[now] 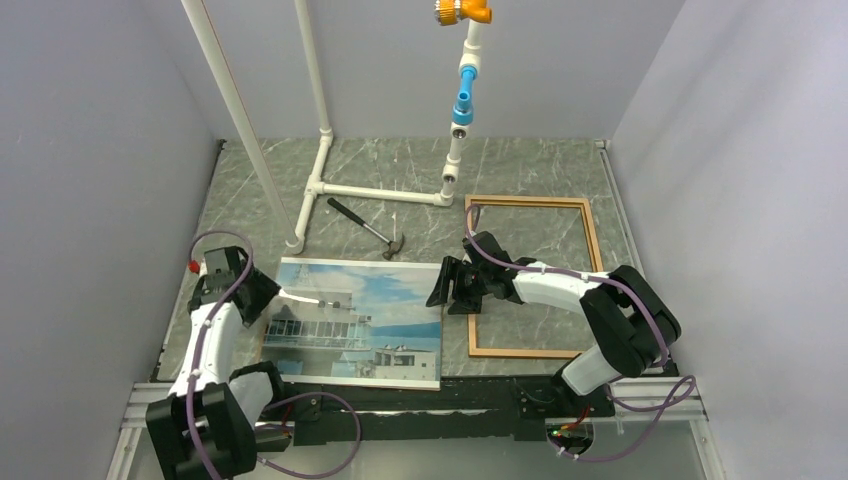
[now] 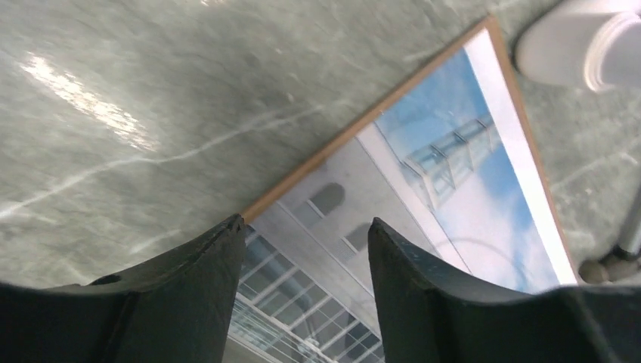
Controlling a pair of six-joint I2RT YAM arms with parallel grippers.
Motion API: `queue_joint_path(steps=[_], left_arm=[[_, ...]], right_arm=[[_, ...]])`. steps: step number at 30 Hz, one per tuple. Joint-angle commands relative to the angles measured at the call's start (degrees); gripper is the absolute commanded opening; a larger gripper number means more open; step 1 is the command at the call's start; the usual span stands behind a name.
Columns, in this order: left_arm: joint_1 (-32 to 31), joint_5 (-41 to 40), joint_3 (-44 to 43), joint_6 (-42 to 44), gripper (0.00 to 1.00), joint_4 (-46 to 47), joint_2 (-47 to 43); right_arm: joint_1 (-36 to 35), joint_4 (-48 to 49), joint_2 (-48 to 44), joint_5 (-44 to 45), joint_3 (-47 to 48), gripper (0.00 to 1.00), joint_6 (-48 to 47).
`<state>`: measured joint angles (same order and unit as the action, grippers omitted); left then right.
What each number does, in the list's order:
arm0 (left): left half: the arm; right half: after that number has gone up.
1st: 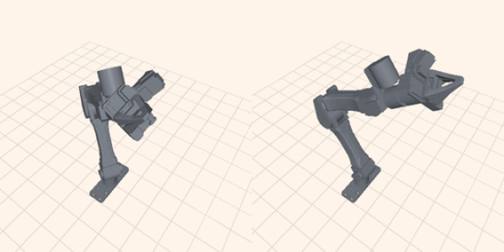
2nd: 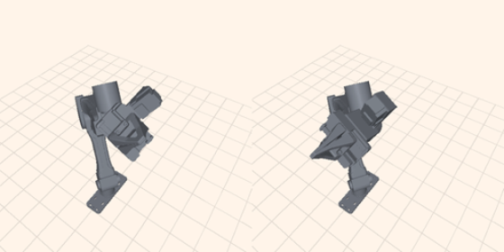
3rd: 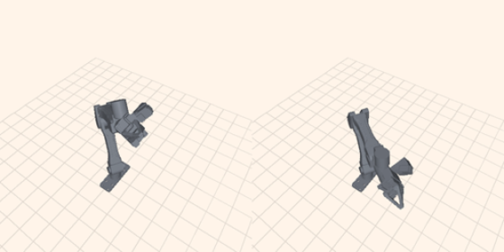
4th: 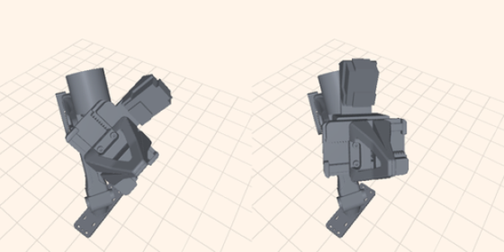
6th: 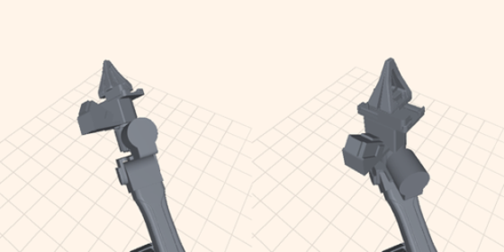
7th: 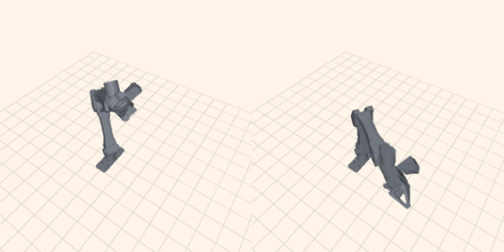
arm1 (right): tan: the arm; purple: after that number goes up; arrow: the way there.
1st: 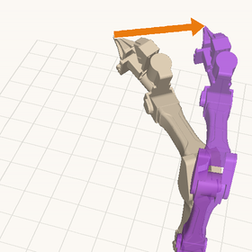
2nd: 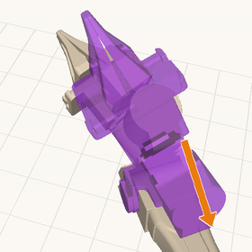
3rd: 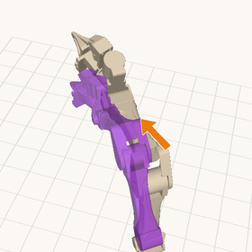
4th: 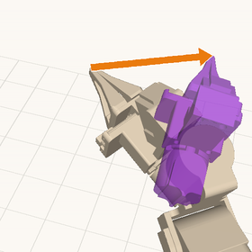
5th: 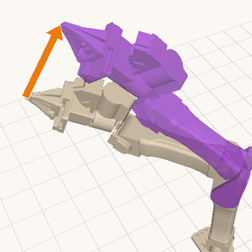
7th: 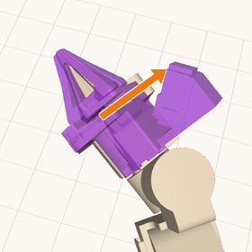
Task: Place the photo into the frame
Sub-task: Move the photo frame item to the center of the board.
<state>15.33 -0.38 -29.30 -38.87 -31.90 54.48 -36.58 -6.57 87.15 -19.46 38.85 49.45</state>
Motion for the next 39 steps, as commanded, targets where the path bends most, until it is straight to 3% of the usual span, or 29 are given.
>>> queue_joint_path(steps=[1, 8, 14, 19, 27, 39], left_arm=[[1.5, -9.3, -0.4, -5.4, 0.59, 1.6, 1.2], [3.8, -5.7, -1.4, -3.4, 0.54, 3.4, 13.8], [3.8, 2.1, 1.6, -1.8, 0.49, 8.9, 18.9], [2.7, 7.7, 1.9, -1.2, 0.40, 9.1, 16.6], [-5.1, 9.2, 5.0, -3.7, 0.33, 7.9, 8.9], [-10.1, 6.6, 7.7, -3.5, 0.02, 2.0, -2.4]], right_arm=[[-0.3, 1.1, 0.5, 1.7, -0.4, 0.66, -0.9], [-0.5, 2.0, 0.3, 1.2, -1.9, 0.66, -0.5], [-1.5, 3.0, 0.9, 0.4, -1.8, 0.65, 0.1], [-2.7, 3.9, 1.3, -0.1, -1.5, 0.65, 1.1], [-3.4, 5.6, -0.2, -1.3, -2.0, 0.65, 2.2], [-3.3, 5.8, -6.1, -1.6, -4.4, 0.65, 3.8]])
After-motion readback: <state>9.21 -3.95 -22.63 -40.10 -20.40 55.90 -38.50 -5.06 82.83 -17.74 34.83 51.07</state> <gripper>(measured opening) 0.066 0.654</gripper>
